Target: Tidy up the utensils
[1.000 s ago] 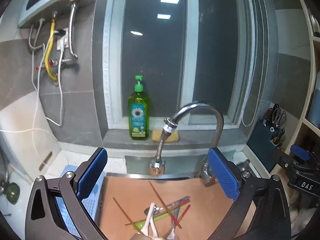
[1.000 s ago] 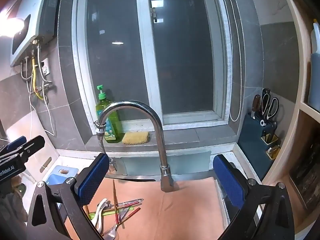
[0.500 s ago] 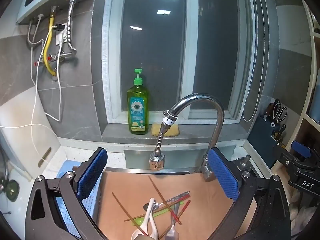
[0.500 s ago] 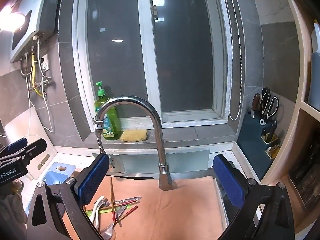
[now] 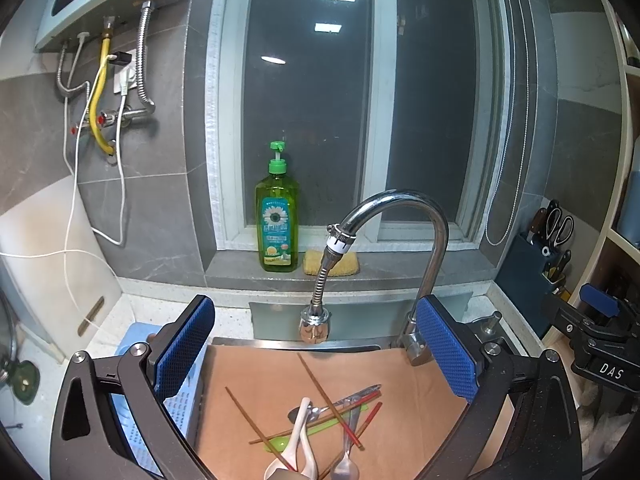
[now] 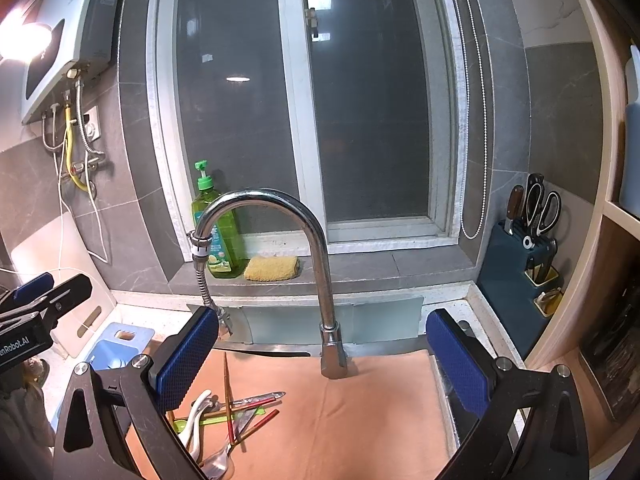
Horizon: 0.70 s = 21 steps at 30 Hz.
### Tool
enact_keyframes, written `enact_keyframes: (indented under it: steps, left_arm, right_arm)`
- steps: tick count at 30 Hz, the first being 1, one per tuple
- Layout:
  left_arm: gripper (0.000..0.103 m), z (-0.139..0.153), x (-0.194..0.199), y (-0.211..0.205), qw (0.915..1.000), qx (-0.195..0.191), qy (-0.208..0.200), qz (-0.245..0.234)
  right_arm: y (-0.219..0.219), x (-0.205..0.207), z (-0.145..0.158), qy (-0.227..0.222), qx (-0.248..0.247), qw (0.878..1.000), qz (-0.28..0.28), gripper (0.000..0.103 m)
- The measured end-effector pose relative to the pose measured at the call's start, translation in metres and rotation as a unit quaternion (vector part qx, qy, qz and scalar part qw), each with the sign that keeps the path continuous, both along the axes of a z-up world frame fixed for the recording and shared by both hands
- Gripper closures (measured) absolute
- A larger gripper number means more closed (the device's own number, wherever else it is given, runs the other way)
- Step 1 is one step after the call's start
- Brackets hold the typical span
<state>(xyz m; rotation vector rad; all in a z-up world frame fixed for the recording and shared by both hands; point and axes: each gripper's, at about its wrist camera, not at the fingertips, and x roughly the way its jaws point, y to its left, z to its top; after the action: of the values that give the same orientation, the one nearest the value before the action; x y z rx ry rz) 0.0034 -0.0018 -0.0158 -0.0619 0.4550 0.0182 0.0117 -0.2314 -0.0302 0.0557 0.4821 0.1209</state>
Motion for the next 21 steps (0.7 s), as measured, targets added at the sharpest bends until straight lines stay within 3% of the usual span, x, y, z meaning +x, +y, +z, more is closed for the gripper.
enact_keyframes:
  steps: [21]
  left_arm:
    - [0.002,-0.0008,0.0013,-0.0023,1.0000,0.002,0.003,-0.008]
  right_arm:
    - [0.0002,0.0005,-0.0021,0.007,0.006,1.000,-0.001,0.000]
